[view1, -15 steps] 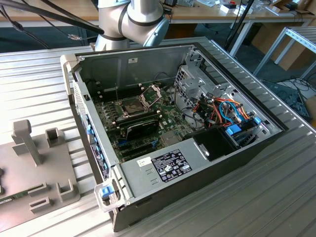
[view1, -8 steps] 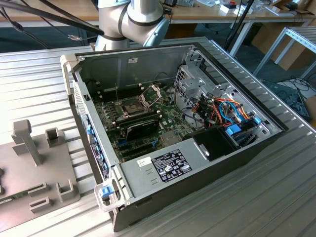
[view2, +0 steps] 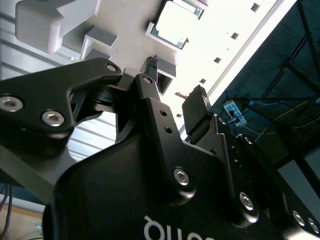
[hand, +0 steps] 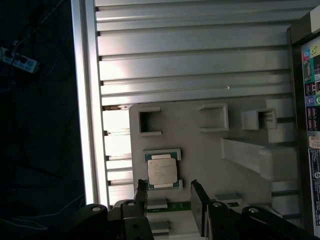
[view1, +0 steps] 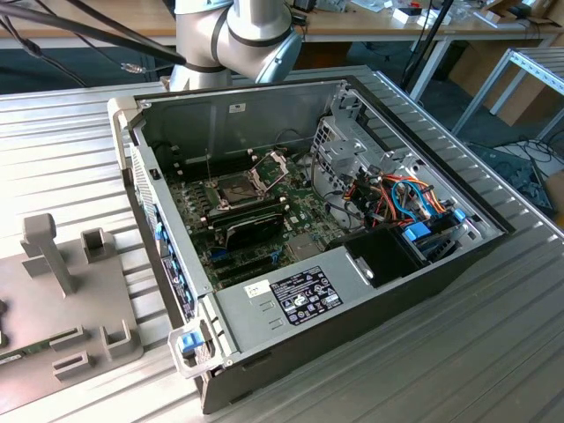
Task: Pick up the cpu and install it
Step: 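Pick up the cpu and move it towards the insertion slot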
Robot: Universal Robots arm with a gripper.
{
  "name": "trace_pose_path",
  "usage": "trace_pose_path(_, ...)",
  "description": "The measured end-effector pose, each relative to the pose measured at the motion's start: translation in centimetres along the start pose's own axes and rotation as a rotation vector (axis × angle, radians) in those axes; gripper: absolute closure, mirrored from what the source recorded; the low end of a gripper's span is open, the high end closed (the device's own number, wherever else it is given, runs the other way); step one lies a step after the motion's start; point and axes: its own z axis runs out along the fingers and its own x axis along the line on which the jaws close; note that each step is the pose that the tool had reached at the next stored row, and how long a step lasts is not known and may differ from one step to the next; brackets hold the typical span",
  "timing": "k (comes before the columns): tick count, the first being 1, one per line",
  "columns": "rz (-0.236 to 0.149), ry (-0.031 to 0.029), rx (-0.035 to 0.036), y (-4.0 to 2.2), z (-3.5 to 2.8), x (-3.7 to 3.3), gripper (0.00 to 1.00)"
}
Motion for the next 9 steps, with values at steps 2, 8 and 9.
trace_pose_path(2,0.0,0.0,0.0,0.0,0.01,0.0,0.52)
trace_pose_path(8,0.0,0.0,0.0,-0.01,0.19,0.0,0.52)
trace_pose_path(9,0.0,-0.0001,0.0,-0.01,0.23,0.0,0.52)
